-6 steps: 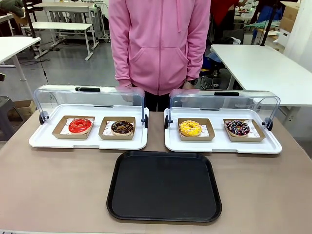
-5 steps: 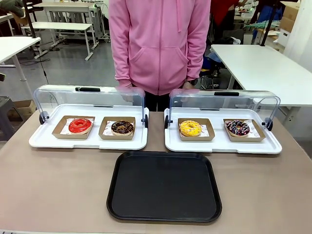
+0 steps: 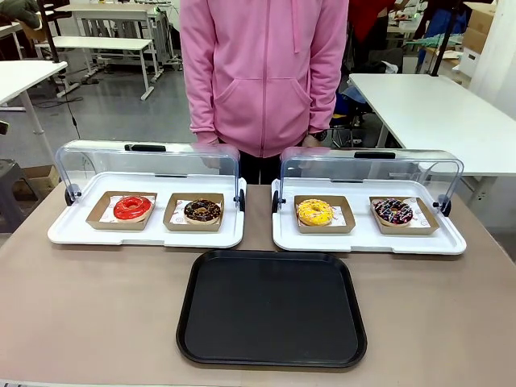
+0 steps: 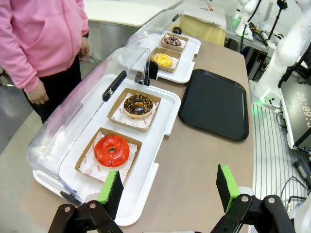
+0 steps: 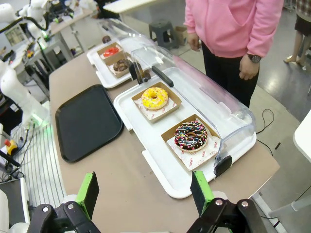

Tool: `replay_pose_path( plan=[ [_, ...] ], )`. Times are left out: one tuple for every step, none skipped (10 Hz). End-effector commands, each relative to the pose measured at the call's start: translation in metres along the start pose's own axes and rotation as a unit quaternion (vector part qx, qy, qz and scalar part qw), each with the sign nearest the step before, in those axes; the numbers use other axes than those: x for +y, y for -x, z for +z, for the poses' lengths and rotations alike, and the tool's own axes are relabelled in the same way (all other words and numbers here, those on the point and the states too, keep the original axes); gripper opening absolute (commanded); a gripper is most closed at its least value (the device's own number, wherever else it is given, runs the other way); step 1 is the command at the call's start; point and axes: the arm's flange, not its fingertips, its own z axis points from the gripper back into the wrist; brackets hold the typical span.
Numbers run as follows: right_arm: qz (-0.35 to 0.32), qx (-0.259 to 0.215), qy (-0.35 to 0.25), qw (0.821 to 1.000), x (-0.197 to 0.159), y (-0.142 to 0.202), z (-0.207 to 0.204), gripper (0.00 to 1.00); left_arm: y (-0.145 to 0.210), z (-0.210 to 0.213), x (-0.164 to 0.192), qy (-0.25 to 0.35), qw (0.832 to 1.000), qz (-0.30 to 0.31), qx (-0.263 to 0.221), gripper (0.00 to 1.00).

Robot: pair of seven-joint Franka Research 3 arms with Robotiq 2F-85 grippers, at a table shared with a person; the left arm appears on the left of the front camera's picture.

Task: Move the first donut from the left to the tray.
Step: Pick up the Paper togo box containing the Donut indicated by the person and place it on the Handle tray.

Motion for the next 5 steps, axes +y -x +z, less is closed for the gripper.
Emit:
replay_pose_path(
  plan=[
    [0.001, -0.002, 0.000, 1.000, -0.0001, -0.0003, 0.0006, 1.00, 0.0014, 0.0000, -0.0013, 0.003, 1.000, 0.000, 0.003, 1.00],
    [0.001, -0.002, 0.000, 1.000, -0.0001, -0.0003, 0.0006, 1.00, 0.0014, 0.0000, -0.0013, 0.003, 1.000, 0.000, 0.003, 1.00],
    [0.001, -0.002, 0.000, 1.000, -0.0001, -0.0003, 0.0006, 1.00, 0.0014, 0.0000, -0.0013, 0.003, 1.000, 0.000, 0.003, 1.00],
    [0.001, -0.002, 0.000, 1.000, -0.0001, -0.0003, 0.0006, 1.00, 0.0014, 0.0000, -0.0013, 0.003, 1.000, 0.000, 0.003, 1.00],
    [0.001, -0.002, 0.000, 1.000, -0.0001, -0.0003, 0.0006, 1.00, 0.0014, 0.0000, -0.0013, 0.003, 1.000, 0.000, 0.003, 1.00]
  ],
)
